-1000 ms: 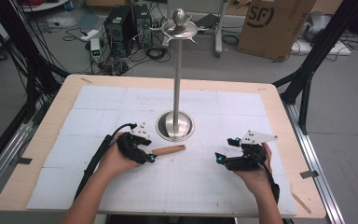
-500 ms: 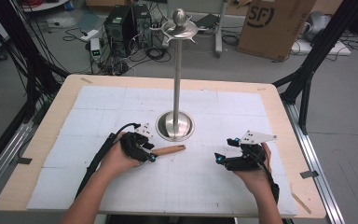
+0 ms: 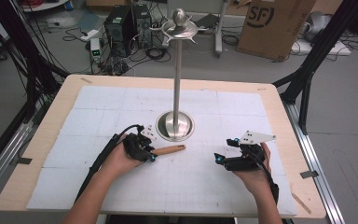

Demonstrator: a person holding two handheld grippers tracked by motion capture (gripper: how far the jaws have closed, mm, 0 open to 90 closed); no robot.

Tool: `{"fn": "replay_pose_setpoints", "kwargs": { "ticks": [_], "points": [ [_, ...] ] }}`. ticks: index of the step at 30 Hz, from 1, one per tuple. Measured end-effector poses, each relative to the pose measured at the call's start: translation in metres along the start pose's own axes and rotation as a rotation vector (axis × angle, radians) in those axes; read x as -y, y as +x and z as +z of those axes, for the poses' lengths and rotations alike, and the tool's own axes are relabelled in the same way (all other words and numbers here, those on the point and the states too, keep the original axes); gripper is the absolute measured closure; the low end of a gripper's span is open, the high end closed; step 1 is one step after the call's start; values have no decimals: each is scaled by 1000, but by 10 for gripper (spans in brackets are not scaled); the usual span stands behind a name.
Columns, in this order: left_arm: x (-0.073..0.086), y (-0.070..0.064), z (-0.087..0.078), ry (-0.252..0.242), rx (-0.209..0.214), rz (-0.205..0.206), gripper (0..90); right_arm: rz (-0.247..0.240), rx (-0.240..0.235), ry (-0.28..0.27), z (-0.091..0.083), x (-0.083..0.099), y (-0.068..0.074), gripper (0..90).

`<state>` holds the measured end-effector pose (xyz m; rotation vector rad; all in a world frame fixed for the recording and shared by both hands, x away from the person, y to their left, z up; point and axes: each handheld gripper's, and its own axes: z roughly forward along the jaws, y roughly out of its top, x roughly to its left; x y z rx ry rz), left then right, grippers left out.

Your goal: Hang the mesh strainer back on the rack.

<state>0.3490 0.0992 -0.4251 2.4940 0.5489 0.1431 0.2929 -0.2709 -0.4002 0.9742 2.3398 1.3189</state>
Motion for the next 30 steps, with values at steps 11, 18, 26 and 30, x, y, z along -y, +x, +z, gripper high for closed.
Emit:
{"fn": "replay_pose_setpoints", "kwargs": {
  "ticks": [11, 18, 26, 30],
  "points": [
    [1, -1, -6, 32, 4, 3, 689, 0, -1, -2, -1, 0, 0, 224],
    [1, 4, -4, 38, 33, -33, 682, -2, 0, 2, 0, 0, -1, 225],
    [-12, 4, 0, 121, 38, -26, 678, 0, 2, 8, 2, 1, 0, 225],
    [-13, 5, 0, 125, 55, -30, 665, 0, 0, 8, 1, 1, 0, 226]
  ]
}}
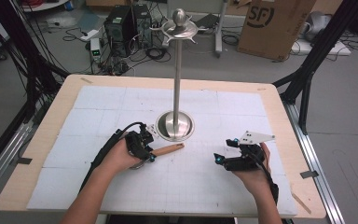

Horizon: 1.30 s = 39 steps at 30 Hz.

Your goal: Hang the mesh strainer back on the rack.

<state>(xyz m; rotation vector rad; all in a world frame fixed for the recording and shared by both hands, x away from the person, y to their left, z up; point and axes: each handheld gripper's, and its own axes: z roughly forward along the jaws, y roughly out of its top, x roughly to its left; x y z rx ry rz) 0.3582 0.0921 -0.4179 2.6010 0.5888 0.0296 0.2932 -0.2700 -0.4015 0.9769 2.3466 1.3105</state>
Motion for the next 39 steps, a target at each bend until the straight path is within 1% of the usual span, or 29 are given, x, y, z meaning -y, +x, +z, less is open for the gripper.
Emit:
{"fn": "replay_pose_setpoints", "kwargs": {
  "ticks": [1, 2, 3, 4, 5, 7, 8, 10, 14, 15, 17, 18, 19, 20, 22, 23, 26, 27, 28, 29, 30, 32, 34, 35, 36, 38, 39],
  "points": [
    [-1, 0, 0, -9, 1, 4, 623, 3, -1, 3, 0, 0, 0, 226],
    [-2, -1, 0, -14, -2, 8, 623, 3, -1, 3, 0, 0, 0, 226],
    [-3, -1, 1, -10, -8, 13, 615, 2, -1, 3, 1, 0, 0, 227],
    [-6, -3, 3, 15, -21, 27, 616, 2, -4, 5, 1, 0, 0, 227],
    [-6, -3, 3, 15, -21, 27, 622, 2, -4, 5, 1, 0, 0, 227],
    [-10, -5, 4, 36, -39, 30, 639, 2, -3, 3, 0, 0, -1, 227],
    [-10, -5, 4, 36, -39, 30, 664, 2, -3, 3, 0, 0, -1, 227],
    [-11, -7, 4, 39, -54, 34, 679, 4, -2, 4, 0, 0, 0, 227],
    [-11, -13, 5, 46, -90, 66, 690, 2, -1, 4, 1, 1, 0, 227],
    [-12, -14, 4, 49, -100, 82, 690, 2, 0, 5, 0, 1, -1, 227],
    [-11, -16, 4, 44, -110, 84, 691, 4, -1, 4, 0, 1, -1, 228],
    [-11, -16, 3, 44, -107, 96, 691, 2, -1, 2, 0, 1, -1, 228],
    [-10, -16, 3, 38, -103, 94, 691, 5, 0, -1, 0, 1, -1, 228],
    [-9, -16, 1, 28, -96, 94, 691, 5, -1, 0, -1, 1, -1, 228],
    [-8, -15, -5, -8, -92, 82, 692, 6, 0, -1, -1, 1, -1, 228],
    [-7, -15, -9, -32, -99, 77, 692, 6, 1, -1, -1, 1, -1, 228],
    [-4, -13, -21, -89, -108, 64, 692, 7, -1, 2, -1, 2, -1, 229],
    [-3, -13, -24, -107, -108, 55, 692, 5, -1, 2, 0, 2, -1, 229],
    [-2, -13, -28, -120, -113, 58, 692, 5, -1, 1, 0, 1, -1, 229],
    [-1, -13, -32, -142, -115, 49, 692, 5, -1, 1, 0, 1, -1, 229],
    [0, -12, -35, -152, -119, 54, 691, 7, -1, 0, 0, 1, -1, 229],
    [2, -13, -44, -205, -120, 46, 692, 7, -1, -1, -1, 1, -1, 229],
    [3, -13, -51, -244, -117, 41, 691, 8, 0, -2, -1, 1, -1, 229],
    [4, -13, -55, -256, -121, 51, 691, 8, -1, -3, -1, 1, -1, 229],
    [4, -13, -58, -276, -123, 45, 692, 10, -1, -2, -1, 1, -1, 229],
    [6, -13, -65, -299, -121, 52, 691, 10, -1, -2, -1, 1, -1, 229],
    [6, -13, -68, -325, -118, 46, 691, 10, -2, -3, -1, 1, -1, 229]
  ]
}}
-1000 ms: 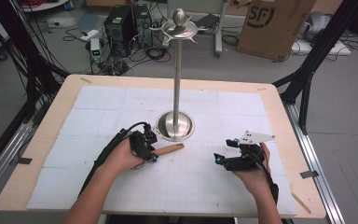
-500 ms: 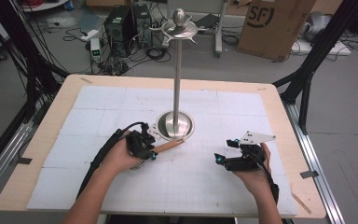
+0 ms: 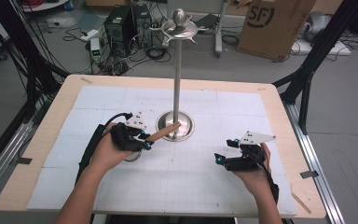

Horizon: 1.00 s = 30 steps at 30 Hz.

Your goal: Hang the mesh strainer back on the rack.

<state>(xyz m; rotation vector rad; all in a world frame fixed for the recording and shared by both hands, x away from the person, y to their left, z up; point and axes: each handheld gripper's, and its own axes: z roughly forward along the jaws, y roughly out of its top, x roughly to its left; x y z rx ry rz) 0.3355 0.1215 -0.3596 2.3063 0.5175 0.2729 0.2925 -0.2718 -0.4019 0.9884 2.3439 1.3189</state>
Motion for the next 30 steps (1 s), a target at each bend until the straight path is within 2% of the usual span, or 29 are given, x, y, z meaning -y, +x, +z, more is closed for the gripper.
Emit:
{"fn": "replay_pose_setpoints", "kwargs": {
  "ticks": [10, 16, 21, 25, 30],
  "points": [
    [-9, 5, -33, -113, -3, 1, 691, -2, -1, -8, -1, 0, -1, 229],
    [-17, 11, -54, -186, 18, -14, 690, 2, -3, -11, -2, 0, -1, 229],
    [-22, 16, -66, -223, 31, -10, 690, -1, -2, -11, -2, 0, -1, 229],
    [-28, 21, -78, -274, 57, -13, 691, 0, -2, -11, -2, 0, -1, 229],
    [-38, 28, -89, -305, 64, -4, 691, 2, -4, -9, -2, 0, -1, 229]
  ]
}}
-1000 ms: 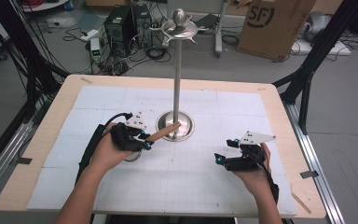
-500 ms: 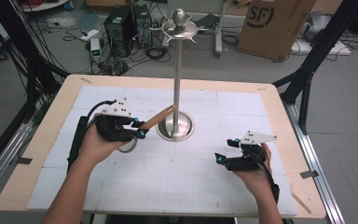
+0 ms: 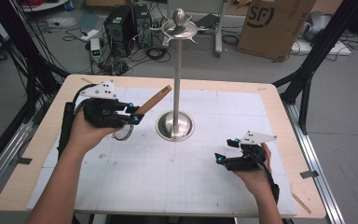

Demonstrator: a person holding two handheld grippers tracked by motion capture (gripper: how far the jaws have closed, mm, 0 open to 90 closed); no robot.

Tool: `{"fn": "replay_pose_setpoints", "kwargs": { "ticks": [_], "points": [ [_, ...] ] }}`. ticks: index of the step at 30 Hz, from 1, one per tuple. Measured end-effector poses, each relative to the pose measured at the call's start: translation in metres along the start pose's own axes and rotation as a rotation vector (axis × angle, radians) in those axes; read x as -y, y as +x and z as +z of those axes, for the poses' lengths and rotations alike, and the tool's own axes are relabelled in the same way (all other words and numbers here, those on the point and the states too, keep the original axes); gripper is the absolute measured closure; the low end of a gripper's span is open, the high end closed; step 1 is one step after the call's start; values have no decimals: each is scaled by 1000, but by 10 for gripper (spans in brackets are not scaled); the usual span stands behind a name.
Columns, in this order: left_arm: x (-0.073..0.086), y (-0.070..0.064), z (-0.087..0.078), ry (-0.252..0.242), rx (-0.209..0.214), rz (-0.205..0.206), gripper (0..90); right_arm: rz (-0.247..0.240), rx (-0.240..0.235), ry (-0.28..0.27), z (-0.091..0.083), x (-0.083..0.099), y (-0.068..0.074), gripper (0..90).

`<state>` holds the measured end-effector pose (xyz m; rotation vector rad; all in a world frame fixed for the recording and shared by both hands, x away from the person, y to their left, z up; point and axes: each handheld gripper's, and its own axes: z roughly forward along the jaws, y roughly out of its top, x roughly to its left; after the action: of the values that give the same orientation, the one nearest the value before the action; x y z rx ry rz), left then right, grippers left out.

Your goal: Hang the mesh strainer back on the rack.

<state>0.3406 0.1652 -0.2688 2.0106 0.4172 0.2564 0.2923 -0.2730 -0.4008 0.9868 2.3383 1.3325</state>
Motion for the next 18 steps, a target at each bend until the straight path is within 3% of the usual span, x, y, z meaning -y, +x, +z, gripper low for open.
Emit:
{"fn": "replay_pose_setpoints", "kwargs": {
  "ticks": [9, 18],
  "points": [
    [-19, 6, -17, -38, -42, 26, 691, 1, 3, -2, -1, 0, -1, 229],
    [-35, 1, -27, -64, -61, 56, 691, 3, 2, -2, -1, 0, 0, 228]
  ]
}}
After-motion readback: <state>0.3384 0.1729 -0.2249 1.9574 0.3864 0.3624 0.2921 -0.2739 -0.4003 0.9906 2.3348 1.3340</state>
